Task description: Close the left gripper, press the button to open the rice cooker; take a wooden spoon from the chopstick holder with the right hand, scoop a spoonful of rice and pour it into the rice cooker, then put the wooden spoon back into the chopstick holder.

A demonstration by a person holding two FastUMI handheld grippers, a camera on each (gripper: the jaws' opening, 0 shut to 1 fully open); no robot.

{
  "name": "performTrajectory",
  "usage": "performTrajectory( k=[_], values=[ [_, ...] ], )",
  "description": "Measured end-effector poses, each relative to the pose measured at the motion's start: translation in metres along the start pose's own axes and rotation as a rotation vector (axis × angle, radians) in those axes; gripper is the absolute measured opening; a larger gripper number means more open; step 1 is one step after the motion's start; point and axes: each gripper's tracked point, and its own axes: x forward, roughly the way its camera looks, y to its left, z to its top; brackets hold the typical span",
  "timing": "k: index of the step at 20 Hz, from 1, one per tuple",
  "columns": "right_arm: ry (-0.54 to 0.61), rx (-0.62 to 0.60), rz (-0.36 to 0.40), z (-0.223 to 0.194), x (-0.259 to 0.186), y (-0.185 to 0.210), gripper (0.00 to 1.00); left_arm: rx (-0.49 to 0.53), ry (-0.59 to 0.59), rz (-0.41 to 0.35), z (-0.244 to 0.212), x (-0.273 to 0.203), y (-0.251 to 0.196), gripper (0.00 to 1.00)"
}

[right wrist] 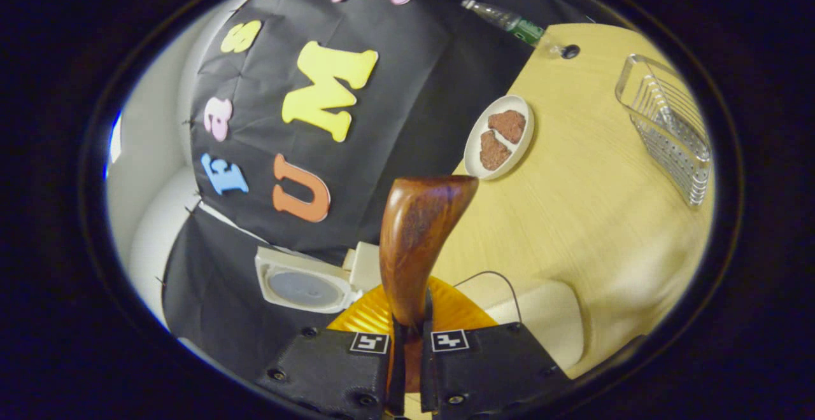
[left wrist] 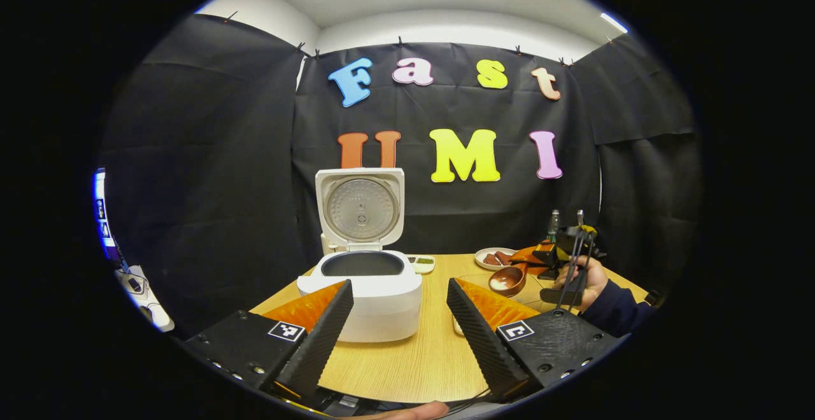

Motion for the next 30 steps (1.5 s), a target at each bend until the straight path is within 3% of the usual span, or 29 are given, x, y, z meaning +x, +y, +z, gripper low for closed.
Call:
performTrajectory(
  k=[3, 6, 10, 14, 23, 30],
  values=[
    [-0.028, 0.196, 0.105, 0.019, -0.015, 0.026, 0.11, -0.009, -0.006, 0.018, 0.004, -0.001, 0.006, 0.95],
    [-0.045, 0.252, 0.113, 0.028, -0.022, 0.033, 0.11, -0.015, -0.015, 0.028, 0.007, -0.002, 0.014, 0.95],
    [-0.078, 0.210, 0.119, 0.034, -0.021, 0.059, 0.11, -0.028, -0.032, 0.024, 0.006, -0.006, 0.024, 0.95],
    [-0.063, 0.122, 0.124, 0.014, -0.005, 0.102, 0.11, -0.049, -0.050, 0.013, 0.006, -0.010, 0.036, 0.95],
    [0.032, -0.055, 0.093, -0.078, 0.104, 0.183, 0.11, -0.064, -0.039, 0.007, -0.006, -0.020, 0.054, 0.93],
    [0.013, -0.243, 0.067, -0.120, 0.167, 0.220, 0.11, -0.072, -0.052, 0.025, -0.007, -0.032, 0.075, 0.93]
  ],
)
